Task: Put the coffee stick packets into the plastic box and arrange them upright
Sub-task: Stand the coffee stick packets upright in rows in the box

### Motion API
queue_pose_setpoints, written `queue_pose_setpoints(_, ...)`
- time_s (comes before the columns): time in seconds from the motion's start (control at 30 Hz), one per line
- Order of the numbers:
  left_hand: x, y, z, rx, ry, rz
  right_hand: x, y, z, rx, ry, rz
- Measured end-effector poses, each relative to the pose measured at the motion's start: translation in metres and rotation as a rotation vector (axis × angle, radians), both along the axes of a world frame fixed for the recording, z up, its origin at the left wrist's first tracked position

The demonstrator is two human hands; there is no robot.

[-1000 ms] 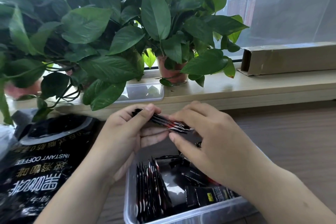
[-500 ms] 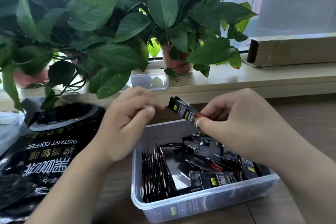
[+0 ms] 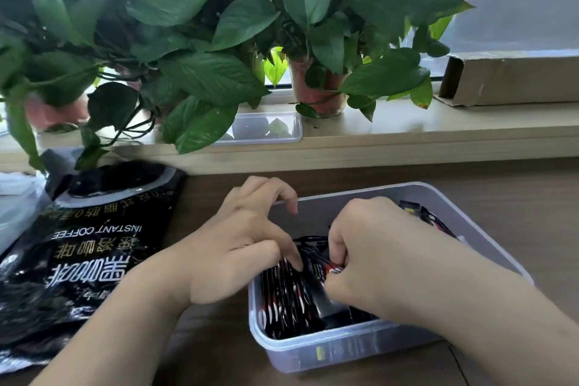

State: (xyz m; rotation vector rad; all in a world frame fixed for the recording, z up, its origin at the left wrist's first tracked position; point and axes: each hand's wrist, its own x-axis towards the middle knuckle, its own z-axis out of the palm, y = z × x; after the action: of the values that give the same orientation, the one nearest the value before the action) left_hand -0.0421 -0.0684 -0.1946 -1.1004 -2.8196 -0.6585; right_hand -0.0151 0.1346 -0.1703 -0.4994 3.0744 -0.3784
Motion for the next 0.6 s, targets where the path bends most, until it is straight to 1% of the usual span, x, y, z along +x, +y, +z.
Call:
queue_pose_setpoints(0.07, 0.0, 0.001, -0.001, 0.0, 0.003, 0.007, -0.001, -0.007, -0.003, 0.005, -0.049, 0.021)
queue_pose_setpoints(0.17, 0.0, 0.0, -0.002, 0.047, -0.017, 0.011, 0.0, -0.012, 0.005, 0.02, -0.215, 0.05)
queue_pose_setpoints(0.23, 0.0, 0.0, -0.002, 0.083, -0.019, 0.006, 0.0, -0.012, 0.008, 0.031, -0.284, 0.065)
queue_pose_setpoints(0.33, 0.001, -0.001, -0.001, 0.124, 0.041, 0.003, -0.004, -0.009, 0.009, 0.027, -0.315, 0.085)
queue_pose_setpoints(0.43, 0.004, -0.001, 0.003, 0.18, 0.124, -0.043, -0.008, -0.009, 0.003, -0.044, -0.329, 0.09)
queue_pose_setpoints(0.5, 0.006, 0.0, 0.004, 0.182, 0.131, -0.076, -0.008, -0.01, -0.002, -0.082, -0.342, 0.083)
queue_pose_setpoints(0.6, 0.007, 0.003, 0.001, 0.113, 0.079, -0.121, -0.007, -0.003, 0.005, -0.12, -0.327, 0.072)
